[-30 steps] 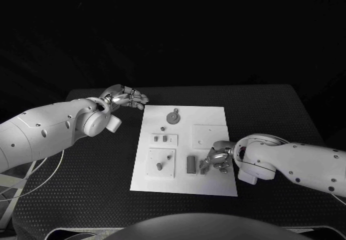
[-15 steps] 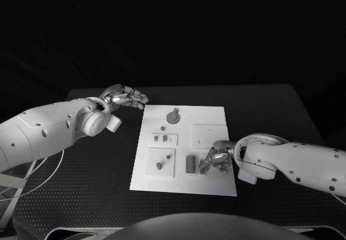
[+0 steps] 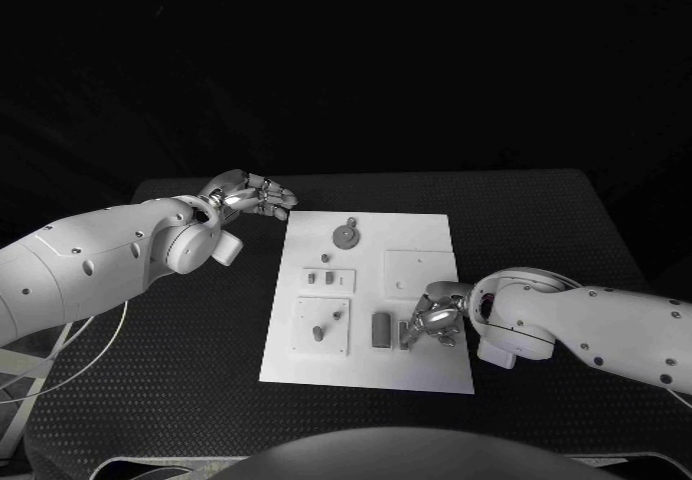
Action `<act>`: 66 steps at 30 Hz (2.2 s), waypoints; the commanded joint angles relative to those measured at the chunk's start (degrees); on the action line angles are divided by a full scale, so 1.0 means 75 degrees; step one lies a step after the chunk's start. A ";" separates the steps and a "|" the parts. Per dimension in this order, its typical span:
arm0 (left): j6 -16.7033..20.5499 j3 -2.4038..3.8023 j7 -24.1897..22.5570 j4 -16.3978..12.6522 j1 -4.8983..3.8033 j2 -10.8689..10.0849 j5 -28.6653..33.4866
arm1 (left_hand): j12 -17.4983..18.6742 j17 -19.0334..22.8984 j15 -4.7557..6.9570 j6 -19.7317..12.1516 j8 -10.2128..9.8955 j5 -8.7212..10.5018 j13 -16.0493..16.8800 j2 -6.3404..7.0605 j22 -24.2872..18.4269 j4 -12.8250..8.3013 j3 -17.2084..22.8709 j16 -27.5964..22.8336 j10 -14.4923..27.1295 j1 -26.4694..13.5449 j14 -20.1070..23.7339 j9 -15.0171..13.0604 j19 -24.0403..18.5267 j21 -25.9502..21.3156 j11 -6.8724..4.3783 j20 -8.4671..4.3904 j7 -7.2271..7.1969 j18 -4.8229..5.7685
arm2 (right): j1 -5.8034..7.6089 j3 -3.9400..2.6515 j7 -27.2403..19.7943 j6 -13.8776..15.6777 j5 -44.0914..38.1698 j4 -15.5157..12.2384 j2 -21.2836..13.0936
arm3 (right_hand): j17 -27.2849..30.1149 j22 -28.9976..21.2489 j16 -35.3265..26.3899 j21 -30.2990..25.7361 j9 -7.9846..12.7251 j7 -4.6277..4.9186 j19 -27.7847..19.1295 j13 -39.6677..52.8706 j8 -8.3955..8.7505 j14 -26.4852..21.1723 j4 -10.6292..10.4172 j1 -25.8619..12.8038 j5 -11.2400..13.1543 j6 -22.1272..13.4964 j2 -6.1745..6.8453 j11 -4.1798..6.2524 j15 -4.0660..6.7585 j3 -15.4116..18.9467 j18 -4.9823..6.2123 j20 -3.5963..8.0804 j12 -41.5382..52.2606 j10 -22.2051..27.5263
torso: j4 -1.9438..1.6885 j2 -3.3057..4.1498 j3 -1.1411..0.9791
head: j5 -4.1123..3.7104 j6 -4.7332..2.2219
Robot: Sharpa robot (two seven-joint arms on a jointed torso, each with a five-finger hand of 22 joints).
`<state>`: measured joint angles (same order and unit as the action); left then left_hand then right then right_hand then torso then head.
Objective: Assemble the parts on the task board
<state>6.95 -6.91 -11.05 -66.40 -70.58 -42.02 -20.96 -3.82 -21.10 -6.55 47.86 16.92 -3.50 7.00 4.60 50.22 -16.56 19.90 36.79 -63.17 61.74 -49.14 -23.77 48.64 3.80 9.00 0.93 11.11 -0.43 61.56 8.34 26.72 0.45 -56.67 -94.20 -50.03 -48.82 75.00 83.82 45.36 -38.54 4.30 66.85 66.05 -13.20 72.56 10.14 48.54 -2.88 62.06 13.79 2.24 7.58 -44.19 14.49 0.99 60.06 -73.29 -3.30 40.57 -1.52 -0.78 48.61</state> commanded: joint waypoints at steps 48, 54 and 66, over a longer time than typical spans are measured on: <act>-0.0073 0.0003 -0.0094 -0.0021 -0.0004 0.0010 0.0015 | -0.0024 -0.0039 -0.0057 -0.0054 -0.0033 0.0031 -0.0015 0.0010 -0.0013 0.0015 -0.0033 -0.0046 0.0048 -0.0070 0.0022 0.0013 -0.0039 0.0029 -0.0001 0.0041 0.0008 -0.0001 | -0.0154 0.0031 -0.0109 -0.0122 -0.0474 0.0354 0.0163 | 0.0028 0.0101 0.0003 -0.0003 -0.0016 -0.0050 0.0041 -0.0028 -0.0069 0.0093 0.0128 -0.0022 0.0014 0.0077 -0.0095 0.0028 0.0080 0.0373 0.0068 0.0005 0.0006 -0.0091 | 0.0005 -0.0016 0.0012 | -0.0079 -0.0115; -0.0039 0.0002 -0.0172 0.0011 -0.0003 0.0060 0.0038 | -0.0027 -0.0042 -0.0058 -0.0051 -0.0030 0.0031 -0.0015 0.0009 -0.0013 0.0017 -0.0035 -0.0048 0.0044 -0.0077 0.0022 0.0012 -0.0039 0.0029 -0.0002 0.0042 0.0007 -0.0001 | 0.0018 0.0013 -0.0390 -0.0070 -0.0095 0.0434 0.0084 | 0.0025 0.0108 -0.0014 -0.0032 0.0023 0.0036 -0.0035 0.0012 0.0066 0.0025 0.0166 -0.0204 0.0011 -0.0201 0.0051 -0.0053 0.0025 0.0764 0.0068 -0.0008 0.0004 0.0034 | 0.0016 -0.0033 0.0025 | -0.0118 -0.0245; 0.0124 0.0002 -0.0419 0.0007 -0.0009 0.0034 0.0556 | -0.0095 -0.0052 -0.0076 0.0085 0.0057 0.0026 0.0011 -0.0097 -0.0028 0.0010 -0.0009 -0.0146 -0.0114 -0.0087 0.0058 -0.0019 -0.0078 0.0018 -0.0069 0.0055 -0.0055 0.0004 | 0.0530 -0.0238 -0.2993 0.0598 0.2326 0.2111 0.0514 | -0.0013 0.0121 -0.0080 -0.0169 -0.0054 0.0193 -0.0382 0.0083 0.0171 -0.0315 0.0244 -0.0293 0.0010 -0.0582 0.0029 -0.0209 -0.0120 0.1224 0.0066 -0.0132 -0.0074 0.0503 | 0.0081 -0.0270 0.0100 | -0.0195 -0.0809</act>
<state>7.21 -6.95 -12.34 -66.21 -70.58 -41.75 -18.94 -4.22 -21.47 -6.84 48.24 17.12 -3.50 7.00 4.29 50.09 -16.56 19.90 35.86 -63.70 61.43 -48.85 -23.84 48.38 3.80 8.46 1.19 10.79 -0.43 65.38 6.62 16.42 2.42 -49.40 -79.79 -46.88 -48.86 75.01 83.39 44.34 -38.92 5.26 64.21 66.64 -12.08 70.43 11.92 46.36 -2.88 58.40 14.55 0.59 6.69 -35.12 14.13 0.07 59.68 -69.79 -2.87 39.28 -1.01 -2.10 43.63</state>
